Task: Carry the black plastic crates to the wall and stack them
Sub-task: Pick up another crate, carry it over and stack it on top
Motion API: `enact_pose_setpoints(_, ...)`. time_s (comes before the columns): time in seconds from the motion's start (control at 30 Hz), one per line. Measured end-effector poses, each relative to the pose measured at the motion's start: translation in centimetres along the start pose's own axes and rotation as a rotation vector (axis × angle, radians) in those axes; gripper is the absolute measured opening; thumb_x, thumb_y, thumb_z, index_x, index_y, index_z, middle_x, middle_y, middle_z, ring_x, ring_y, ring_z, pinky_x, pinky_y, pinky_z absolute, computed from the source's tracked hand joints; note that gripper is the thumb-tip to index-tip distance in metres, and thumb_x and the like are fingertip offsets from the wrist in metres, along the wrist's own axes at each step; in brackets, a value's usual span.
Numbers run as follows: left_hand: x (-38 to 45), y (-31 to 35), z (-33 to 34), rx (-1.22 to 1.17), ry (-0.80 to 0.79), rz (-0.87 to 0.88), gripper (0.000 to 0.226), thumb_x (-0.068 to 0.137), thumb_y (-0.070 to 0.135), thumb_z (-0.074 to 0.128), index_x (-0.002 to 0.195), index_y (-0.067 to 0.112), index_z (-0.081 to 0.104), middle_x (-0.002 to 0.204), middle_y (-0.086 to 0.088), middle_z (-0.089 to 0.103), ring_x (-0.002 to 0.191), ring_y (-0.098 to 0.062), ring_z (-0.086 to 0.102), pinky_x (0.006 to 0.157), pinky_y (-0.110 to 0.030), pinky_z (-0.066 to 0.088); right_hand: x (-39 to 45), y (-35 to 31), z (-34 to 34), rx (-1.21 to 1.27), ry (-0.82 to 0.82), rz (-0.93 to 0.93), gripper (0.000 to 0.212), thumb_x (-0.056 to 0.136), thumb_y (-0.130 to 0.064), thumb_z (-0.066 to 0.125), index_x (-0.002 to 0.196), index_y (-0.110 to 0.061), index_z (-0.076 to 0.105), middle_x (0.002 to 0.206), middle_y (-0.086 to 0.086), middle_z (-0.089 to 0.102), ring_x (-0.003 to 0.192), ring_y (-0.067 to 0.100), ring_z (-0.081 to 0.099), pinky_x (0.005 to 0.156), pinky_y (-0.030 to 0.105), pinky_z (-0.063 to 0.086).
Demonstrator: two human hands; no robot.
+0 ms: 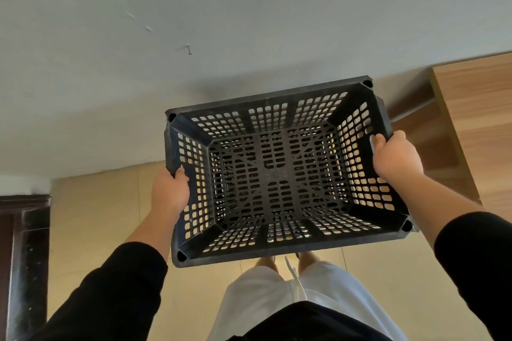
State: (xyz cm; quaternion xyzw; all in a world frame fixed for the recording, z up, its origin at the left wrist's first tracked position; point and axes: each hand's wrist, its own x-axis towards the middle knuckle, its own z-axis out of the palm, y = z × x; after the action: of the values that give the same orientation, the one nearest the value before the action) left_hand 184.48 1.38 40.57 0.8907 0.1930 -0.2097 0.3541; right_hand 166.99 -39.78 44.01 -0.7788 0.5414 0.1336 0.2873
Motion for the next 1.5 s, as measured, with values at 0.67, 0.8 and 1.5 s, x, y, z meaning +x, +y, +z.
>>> enact_pose_setpoints(0.67, -0.6, 1.6, -1.3, 0.227, -0.083, -0.022, 0.028, 0.110, 0.035, 0.046, 0.126, 0.013, 0.042, 0.110, -0.012, 0.063, 0.090, -0.032, 0.065, 0.075, -0.049, 0.056, -0.7, 0.1, -0.5, 0.025, -0.074, 0.007, 0.046, 0.111, -0.040, 0.039, 0.142, -0.005, 0.040, 0.117, 0.016, 0.060, 0.097, 0.032, 0.061, 0.074, 0.041, 0.051)
enact_pose_setpoints(0.8, -3.1, 2.6, -2.0, 0.395, -0.036, 0.108, 0.052, 0.100, 0.031, 0.059, 0.144, 0.009, 0.042, 0.128, -0.016, 0.056, 0.113, -0.037, 0.061, 0.091, -0.050, 0.055, -1.4, 0.2, -1.6, 0.062, -0.185, 0.023, 0.059, 0.107, -0.037, 0.049, 0.153, -0.007, 0.029, 0.130, 0.018, 0.058, 0.110, 0.036, 0.063, 0.084, 0.045, 0.057)
enact_pose_setpoints(1.5, -16.3, 10.5, 7.4, 1.044, -0.718, 1.118, 0.044, 0.107, 0.037, 0.045, 0.150, 0.028, 0.046, 0.155, 0.001, 0.042, 0.111, -0.020, 0.061, 0.085, -0.039, 0.056, -22.0, 7.3, 1.5, -0.021, -0.003, 0.055, 0.060, 0.102, -0.040, 0.050, 0.158, -0.024, 0.034, 0.163, 0.003, 0.037, 0.149, 0.034, 0.033, 0.120, 0.052, 0.033)
